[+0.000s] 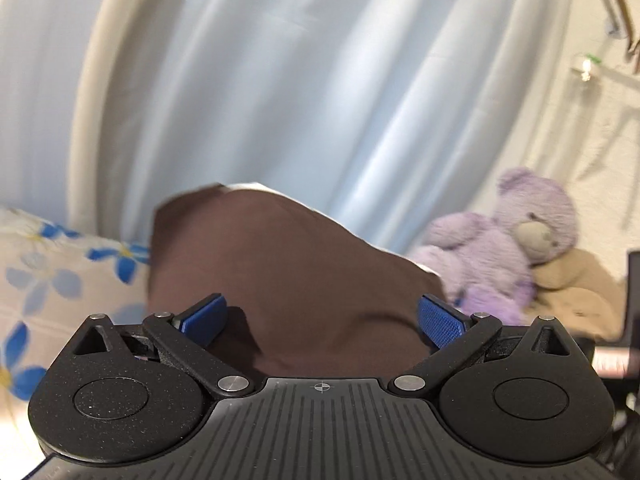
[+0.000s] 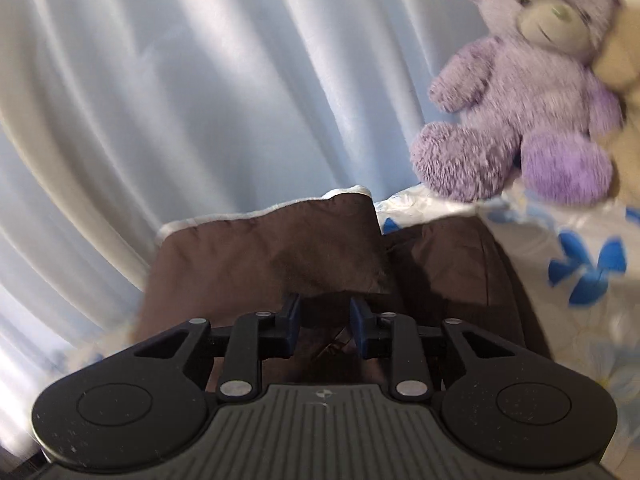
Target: Fold large clothes
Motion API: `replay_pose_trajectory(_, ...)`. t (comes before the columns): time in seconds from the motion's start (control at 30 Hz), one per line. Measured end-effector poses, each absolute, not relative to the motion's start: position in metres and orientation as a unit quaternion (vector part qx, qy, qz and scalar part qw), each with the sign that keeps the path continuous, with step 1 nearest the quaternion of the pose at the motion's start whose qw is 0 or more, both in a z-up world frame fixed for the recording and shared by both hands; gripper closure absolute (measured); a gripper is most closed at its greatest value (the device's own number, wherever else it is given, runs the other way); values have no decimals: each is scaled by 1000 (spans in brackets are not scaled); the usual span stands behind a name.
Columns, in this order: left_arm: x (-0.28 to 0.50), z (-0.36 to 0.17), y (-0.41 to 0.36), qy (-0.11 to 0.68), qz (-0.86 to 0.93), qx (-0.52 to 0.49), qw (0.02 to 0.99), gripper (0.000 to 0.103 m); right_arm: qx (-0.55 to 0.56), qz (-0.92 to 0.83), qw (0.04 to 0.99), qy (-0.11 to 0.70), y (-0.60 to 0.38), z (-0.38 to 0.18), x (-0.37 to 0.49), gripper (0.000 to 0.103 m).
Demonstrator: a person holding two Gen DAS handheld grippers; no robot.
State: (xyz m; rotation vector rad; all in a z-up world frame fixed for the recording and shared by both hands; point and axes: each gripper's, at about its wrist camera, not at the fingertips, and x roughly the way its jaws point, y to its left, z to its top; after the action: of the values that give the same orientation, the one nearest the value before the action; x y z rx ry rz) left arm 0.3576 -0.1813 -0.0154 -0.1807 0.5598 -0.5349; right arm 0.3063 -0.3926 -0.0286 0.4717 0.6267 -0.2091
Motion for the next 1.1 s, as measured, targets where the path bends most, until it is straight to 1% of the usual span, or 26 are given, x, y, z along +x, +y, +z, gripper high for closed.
replay_pose_trajectory(0.03, 365, -12, -186, 274, -245, -78, 927, 0, 194, -110, 924, 311, -385, -32, 312, 79)
replay_pose_trajectory(0.17, 399, -8, -210, 274, -208, -50, 938, 0, 105, -136, 924, 341, -368, -24, 332, 79)
replay_pose_trajectory(0.27, 420, -16, -226, 304, -199, -48, 931, 0, 74, -142, 926, 341, -369, -20, 341, 79)
replay_pose_trajectory(0.37, 428, -33, -237, 318, -196, -45, 926, 0, 62, -138, 929, 339, -377, -26, 347, 79)
replay_pose_trajectory(0.5, 433, -53, -246, 333, -182, -27, 925, 0, 58, -134, 934, 326, -381, -48, 347, 77)
replay_pose_trajectory(0.67, 429, -69, -253, 317, -176, -6, 932, 0, 49, -145, 942, 299, -378, -72, 341, 77)
replay_pose_trajectory(0.8, 428, -66, -252, 313, -174, 2, 934, 0, 59, -144, 945, 287, -381, -77, 339, 77)
replay_pose_trajectory(0.93, 420, -48, -233, 322, -202, -9, 925, 0, 79, -133, 944, 292, -387, -63, 332, 75)
replay_pose_trajectory(0.97, 414, -44, -228, 318, -204, -4, 926, 0, 81, -129, 943, 297, -389, -58, 328, 69)
replay_pose_trajectory(1.03, 403, -41, -218, 306, -210, -9, 929, 0, 71, -148, 940, 299, -392, -50, 316, 48)
replay_pose_trajectory(1.1, 400, -44, -214, 297, -214, -21, 930, 0, 81, -147, 943, 288, -398, -53, 303, 49)
